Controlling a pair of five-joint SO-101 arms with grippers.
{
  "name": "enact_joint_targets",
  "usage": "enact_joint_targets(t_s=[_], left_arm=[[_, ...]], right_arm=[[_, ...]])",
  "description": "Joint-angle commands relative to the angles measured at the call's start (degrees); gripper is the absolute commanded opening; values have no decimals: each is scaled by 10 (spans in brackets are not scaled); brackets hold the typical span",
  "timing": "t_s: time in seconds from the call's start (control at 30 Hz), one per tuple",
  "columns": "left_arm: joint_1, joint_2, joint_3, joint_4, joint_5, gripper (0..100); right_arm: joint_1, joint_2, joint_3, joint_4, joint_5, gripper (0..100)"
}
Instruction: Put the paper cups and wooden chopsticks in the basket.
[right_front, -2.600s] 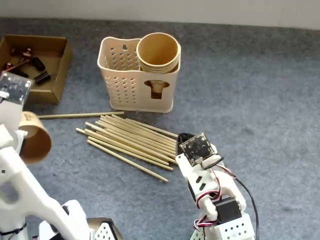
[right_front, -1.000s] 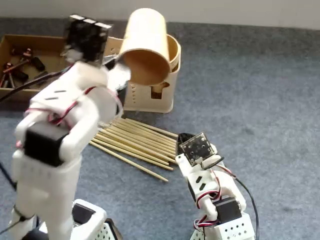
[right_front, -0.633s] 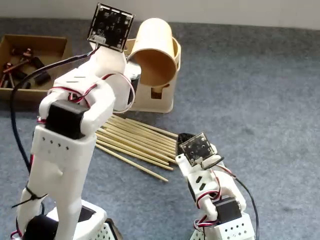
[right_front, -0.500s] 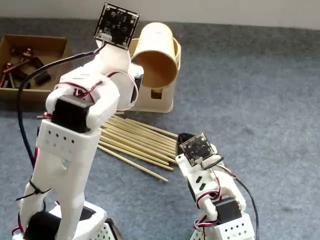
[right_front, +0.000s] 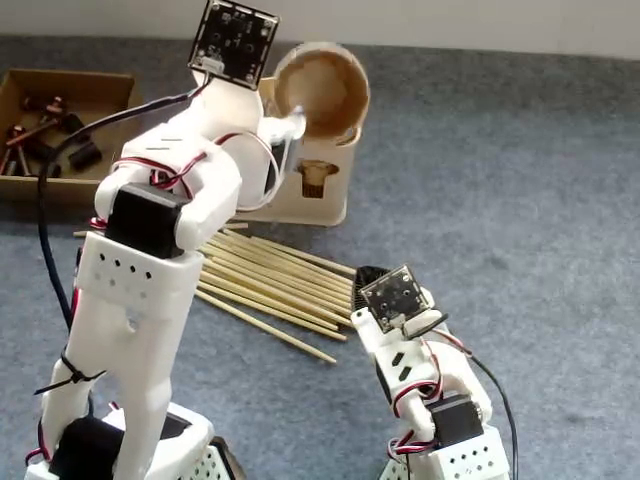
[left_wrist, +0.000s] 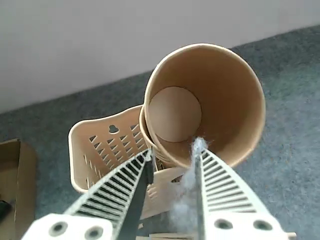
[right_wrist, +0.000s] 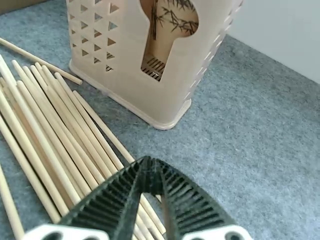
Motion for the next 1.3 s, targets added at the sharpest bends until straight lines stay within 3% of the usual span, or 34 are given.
enact_joint_targets(t_s=[0.0,0.37,0.87,1.27], left_arm=[[-14,-2,-24,-34,5,144],[-20,0,-13,-111,5,143],[-36,0,95,-257,3,143],[-58,45,97,-280,2,143]], right_arm=[[5,-3,62,-13,7,10],[5,-3,62,-13,7,10],[5,-3,62,-13,7,10],[5,-3,62,-13,7,10]])
